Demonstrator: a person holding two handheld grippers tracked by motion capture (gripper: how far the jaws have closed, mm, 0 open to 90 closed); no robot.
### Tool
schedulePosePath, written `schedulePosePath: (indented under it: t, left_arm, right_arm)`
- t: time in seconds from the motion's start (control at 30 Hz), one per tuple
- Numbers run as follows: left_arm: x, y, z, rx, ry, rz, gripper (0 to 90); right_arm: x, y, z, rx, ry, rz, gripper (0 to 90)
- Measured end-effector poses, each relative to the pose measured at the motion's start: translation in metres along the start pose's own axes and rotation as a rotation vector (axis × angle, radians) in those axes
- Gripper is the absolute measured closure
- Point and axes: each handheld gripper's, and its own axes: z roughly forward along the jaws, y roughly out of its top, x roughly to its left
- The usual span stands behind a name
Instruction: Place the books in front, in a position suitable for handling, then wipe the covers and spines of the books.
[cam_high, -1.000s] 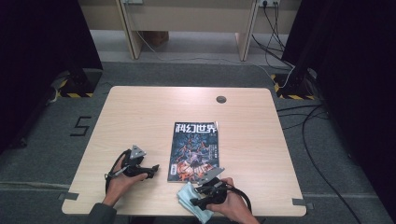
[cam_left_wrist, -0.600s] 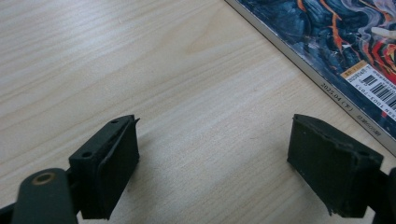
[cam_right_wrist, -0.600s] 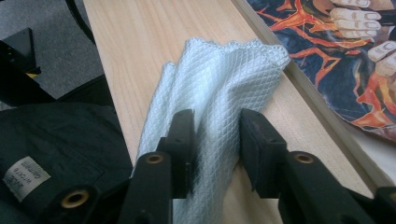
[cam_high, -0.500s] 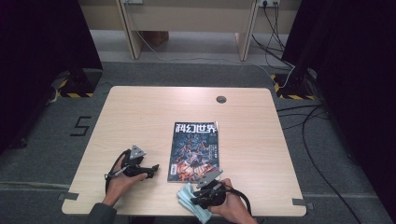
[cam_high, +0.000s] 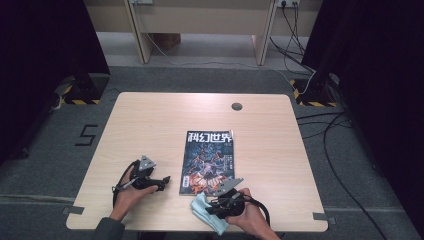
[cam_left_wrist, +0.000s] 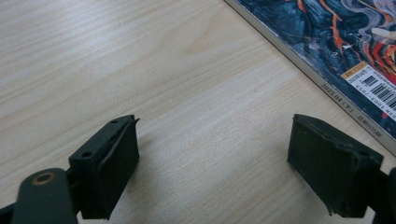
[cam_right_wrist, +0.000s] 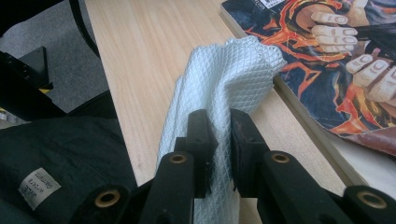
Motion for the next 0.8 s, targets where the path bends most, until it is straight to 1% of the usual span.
schedulePosePath:
  t: [0.03, 0.13, 0.33, 0.37, 0.4, 0.5, 0.53, 0.57, 0.67, 0.8]
  left_arm:
    - [0.000, 0.000, 0.000, 0.003, 0.002, 0.000, 15.3]
    - [0.000, 0.000, 0.000, 0.000, 0.000, 0.000, 15.3]
    - [0.000, 0.001, 0.001, -0.003, 0.001, -0.003, 15.1]
    - [0.000, 0.001, 0.001, -0.003, 0.002, -0.004, 15.2]
    - [0.000, 0.001, 0.001, -0.003, 0.002, -0.004, 15.1]
    - [0.000, 0.001, 0.001, -0.004, 0.001, -0.003, 15.1]
    - [0.000, 0.001, 0.001, -0.004, 0.001, -0.003, 15.1]
    - [0.000, 0.001, 0.001, -0.006, 0.001, -0.003, 15.1]
    - [0.000, 0.001, 0.001, -0.006, 0.002, -0.003, 15.1]
    - [0.000, 0.000, 0.001, -0.004, -0.003, 0.002, 15.2]
  right_arm:
    - [-0.001, 0.000, 0.001, 0.001, -0.006, 0.004, 80.1]
    - [-0.001, 0.000, 0.000, 0.004, -0.003, 0.008, 80.1]
    - [-0.003, 0.001, -0.003, -0.014, 0.000, 0.017, 80.2]
    - [-0.006, 0.002, -0.007, -0.028, -0.004, 0.022, 80.2]
    - [-0.006, 0.002, -0.007, -0.028, -0.004, 0.022, 80.2]
    - [-0.014, 0.005, -0.013, -0.056, -0.019, 0.036, 80.2]
    - [-0.014, 0.005, -0.013, -0.056, -0.019, 0.036, 80.2]
    - [-0.019, 0.008, -0.015, -0.064, -0.034, 0.042, 80.3]
    - [-0.023, 0.010, -0.017, -0.066, -0.041, 0.051, 80.2]
    - [-0.031, 0.014, -0.024, -0.089, -0.064, 0.063, 80.2]
